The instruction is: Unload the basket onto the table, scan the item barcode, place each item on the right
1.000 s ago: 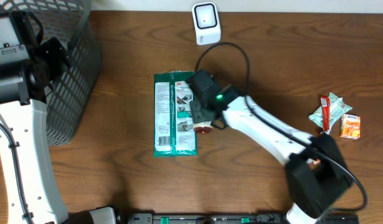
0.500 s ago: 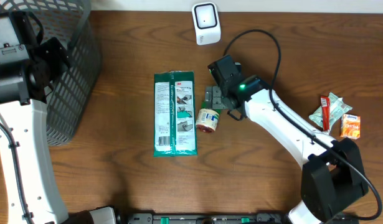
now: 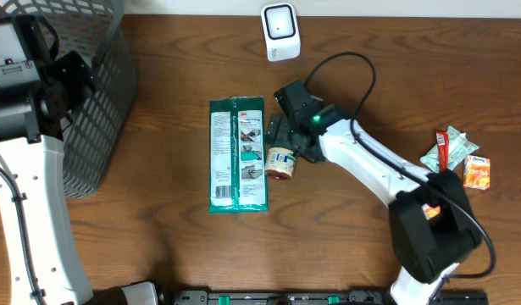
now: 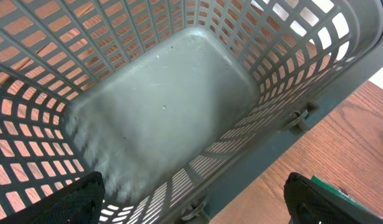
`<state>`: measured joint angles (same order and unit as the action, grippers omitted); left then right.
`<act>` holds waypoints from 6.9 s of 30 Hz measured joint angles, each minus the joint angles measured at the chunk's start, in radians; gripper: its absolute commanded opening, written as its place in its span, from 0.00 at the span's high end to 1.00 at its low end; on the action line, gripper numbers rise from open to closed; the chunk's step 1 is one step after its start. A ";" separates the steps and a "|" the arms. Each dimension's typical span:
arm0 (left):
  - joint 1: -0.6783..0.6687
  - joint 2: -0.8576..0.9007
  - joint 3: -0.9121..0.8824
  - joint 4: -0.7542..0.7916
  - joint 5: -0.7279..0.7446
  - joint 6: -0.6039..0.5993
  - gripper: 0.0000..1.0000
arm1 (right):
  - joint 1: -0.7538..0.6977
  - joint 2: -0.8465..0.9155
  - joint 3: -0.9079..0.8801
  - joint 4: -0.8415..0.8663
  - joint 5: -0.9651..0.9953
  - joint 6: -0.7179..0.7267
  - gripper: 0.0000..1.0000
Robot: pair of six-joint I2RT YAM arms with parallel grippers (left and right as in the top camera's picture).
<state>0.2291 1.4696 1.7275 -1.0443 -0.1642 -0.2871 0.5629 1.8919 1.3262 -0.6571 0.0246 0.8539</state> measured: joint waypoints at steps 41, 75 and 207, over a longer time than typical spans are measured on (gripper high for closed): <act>0.000 0.000 0.000 0.000 0.000 0.000 0.08 | 0.005 -0.075 -0.009 0.021 0.103 -0.239 0.44; 0.000 0.000 0.000 0.000 0.000 0.000 0.07 | 0.113 -0.051 -0.294 0.610 1.017 -0.270 0.61; 0.000 0.000 0.000 0.000 0.000 0.000 0.07 | -0.478 0.325 0.452 -0.306 -0.117 -0.359 0.24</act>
<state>0.2291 1.4696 1.7275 -1.0443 -0.1642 -0.2871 0.0845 2.2169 1.7782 -0.9630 -0.0929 0.4950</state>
